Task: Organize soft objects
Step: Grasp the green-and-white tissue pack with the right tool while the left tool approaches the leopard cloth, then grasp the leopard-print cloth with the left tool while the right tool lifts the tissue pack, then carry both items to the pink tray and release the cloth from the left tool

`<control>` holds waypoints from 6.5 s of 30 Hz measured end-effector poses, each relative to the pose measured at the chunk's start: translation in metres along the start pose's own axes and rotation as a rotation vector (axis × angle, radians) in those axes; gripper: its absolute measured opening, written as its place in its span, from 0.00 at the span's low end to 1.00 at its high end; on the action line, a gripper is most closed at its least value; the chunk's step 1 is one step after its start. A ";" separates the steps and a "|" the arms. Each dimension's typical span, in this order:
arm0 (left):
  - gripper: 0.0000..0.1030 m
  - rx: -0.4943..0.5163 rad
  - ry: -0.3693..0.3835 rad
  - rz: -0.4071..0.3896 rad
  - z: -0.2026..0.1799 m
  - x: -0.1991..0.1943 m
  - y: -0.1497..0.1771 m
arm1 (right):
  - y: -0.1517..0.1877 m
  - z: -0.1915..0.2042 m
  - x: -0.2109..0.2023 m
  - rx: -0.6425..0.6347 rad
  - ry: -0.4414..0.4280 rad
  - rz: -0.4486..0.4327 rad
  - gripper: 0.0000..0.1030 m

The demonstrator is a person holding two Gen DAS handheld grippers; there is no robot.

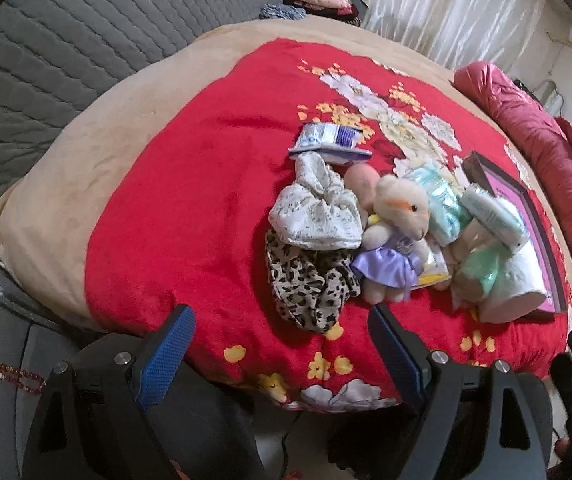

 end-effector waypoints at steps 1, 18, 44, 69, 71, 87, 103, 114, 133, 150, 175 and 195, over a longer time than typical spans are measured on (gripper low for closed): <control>0.85 0.013 0.000 0.004 0.000 0.003 0.000 | 0.000 -0.001 0.001 0.003 -0.001 0.002 0.84; 0.75 0.039 0.066 0.085 -0.015 0.056 -0.002 | -0.034 -0.019 0.033 -0.027 0.043 -0.020 0.84; 0.22 -0.037 0.225 0.096 -0.015 0.073 -0.013 | -0.069 -0.016 0.130 -0.167 0.005 0.056 0.55; 0.16 0.078 0.204 -0.012 -0.042 0.003 -0.001 | -0.072 -0.059 0.054 -0.031 0.001 -0.154 0.54; 0.16 0.060 0.174 -0.040 -0.037 -0.003 -0.004 | -0.071 -0.065 0.051 -0.014 0.008 -0.157 0.54; 0.16 0.103 0.171 -0.133 -0.056 -0.045 -0.006 | -0.069 -0.109 0.029 0.106 0.068 -0.203 0.54; 0.16 0.193 0.261 -0.160 -0.125 -0.064 -0.006 | -0.071 -0.174 0.006 0.187 0.257 -0.280 0.54; 0.16 0.278 0.363 -0.179 -0.211 -0.075 -0.019 | -0.068 -0.216 -0.001 0.168 0.409 -0.296 0.54; 0.16 0.408 0.410 -0.103 -0.348 -0.026 -0.024 | -0.042 -0.279 -0.001 0.263 0.501 -0.240 0.54; 0.16 0.481 0.333 0.090 -0.392 0.064 -0.007 | -0.028 -0.311 0.018 0.374 0.433 -0.178 0.54; 0.27 0.625 0.289 0.205 -0.389 0.088 0.024 | -0.011 -0.308 0.076 0.366 0.333 0.032 0.54; 0.50 0.663 0.323 0.139 -0.380 0.055 0.033 | 0.002 -0.328 0.078 0.411 0.391 0.070 0.57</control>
Point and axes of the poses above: each gripper's, at about its wrist camera, not at the fingertips, and x roughly the way its jaws point, z to its left, y to its underside, the point moved 10 cm from there along x, roughly the way its jaws point, and after that the axes turned 2 degrees about z, right-handed, at the moved point
